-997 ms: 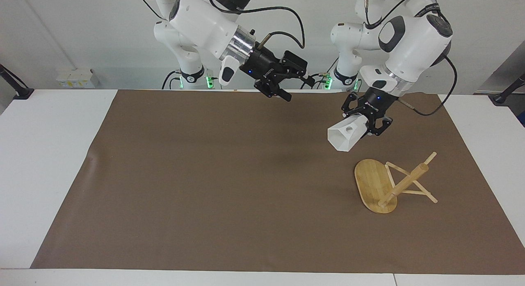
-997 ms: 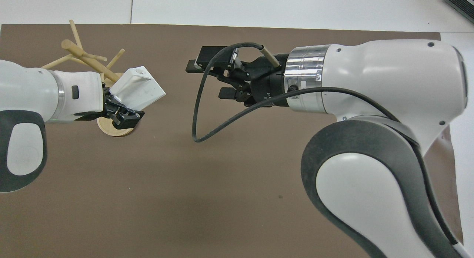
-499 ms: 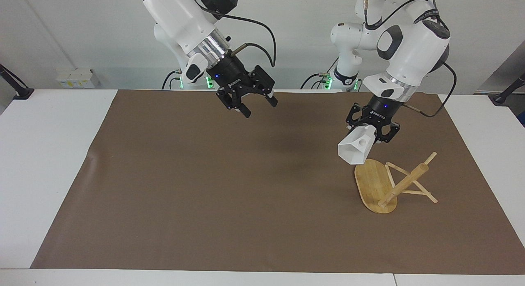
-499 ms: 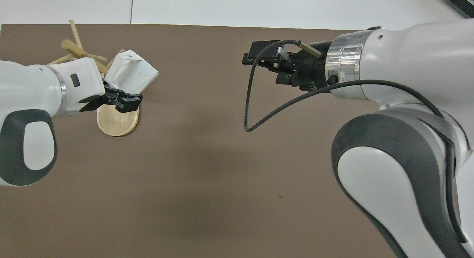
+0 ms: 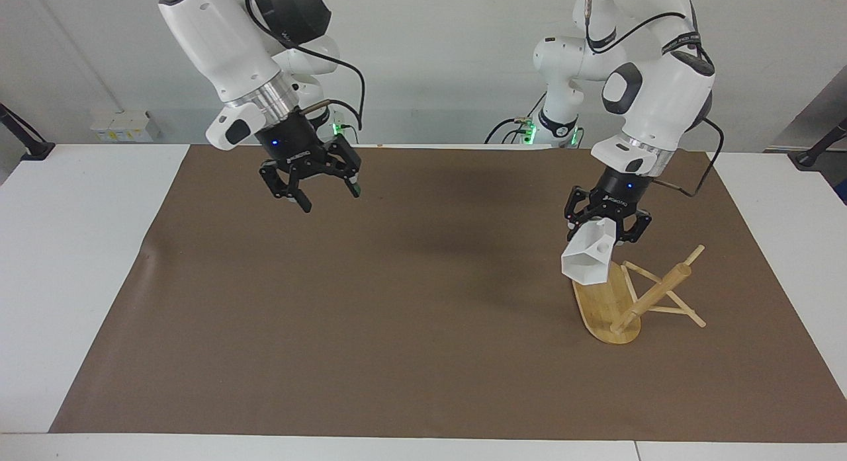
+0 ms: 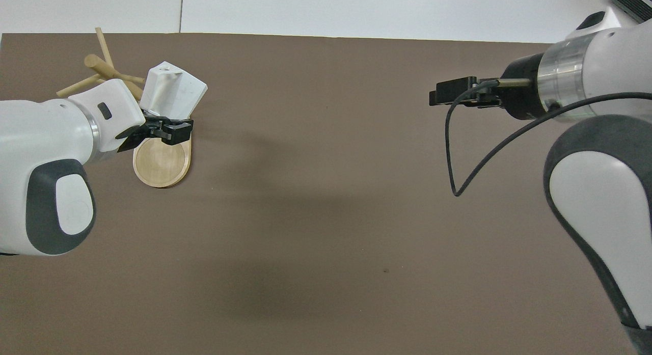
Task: Hang cup on rack
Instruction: 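Move the cup toward the rack peg while the right gripper retracts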
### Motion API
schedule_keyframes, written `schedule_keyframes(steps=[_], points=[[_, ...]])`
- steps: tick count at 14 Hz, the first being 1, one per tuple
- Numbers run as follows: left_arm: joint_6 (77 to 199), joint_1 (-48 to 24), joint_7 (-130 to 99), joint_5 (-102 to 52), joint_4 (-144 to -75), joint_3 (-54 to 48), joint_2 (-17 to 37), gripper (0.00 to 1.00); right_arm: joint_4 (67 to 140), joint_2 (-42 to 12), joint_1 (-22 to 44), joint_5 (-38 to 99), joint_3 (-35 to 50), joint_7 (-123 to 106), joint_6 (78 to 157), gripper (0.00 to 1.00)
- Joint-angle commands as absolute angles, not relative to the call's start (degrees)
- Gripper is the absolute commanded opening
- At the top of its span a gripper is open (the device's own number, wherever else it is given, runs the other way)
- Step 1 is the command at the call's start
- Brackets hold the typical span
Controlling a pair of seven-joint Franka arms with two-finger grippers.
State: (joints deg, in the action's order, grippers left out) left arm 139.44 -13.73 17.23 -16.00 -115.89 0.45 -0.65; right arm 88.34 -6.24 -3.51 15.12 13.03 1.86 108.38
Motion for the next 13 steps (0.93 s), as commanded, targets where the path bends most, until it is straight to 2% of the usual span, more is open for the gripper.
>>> schedule_keyframes(steps=[1,7,13], points=[[142.73,-13.54,14.59,-14.68,-117.07,0.26,-0.18,0.0,88.95,-4.66,-3.78,10.74,9.68,-5.08,102.77,1.0],[146.6,-13.54,9.67,-14.76,-118.83,0.26,2.11,0.0,89.03,-3.69,-3.78,1.07,8.88,-5.63,93.7,1.0],[147.04,-11.78,7.12,-14.85,-118.74,0.26,2.37,0.0,90.26,-2.55,-3.87,-5.36,8.27,-5.71,90.53,1.0]])
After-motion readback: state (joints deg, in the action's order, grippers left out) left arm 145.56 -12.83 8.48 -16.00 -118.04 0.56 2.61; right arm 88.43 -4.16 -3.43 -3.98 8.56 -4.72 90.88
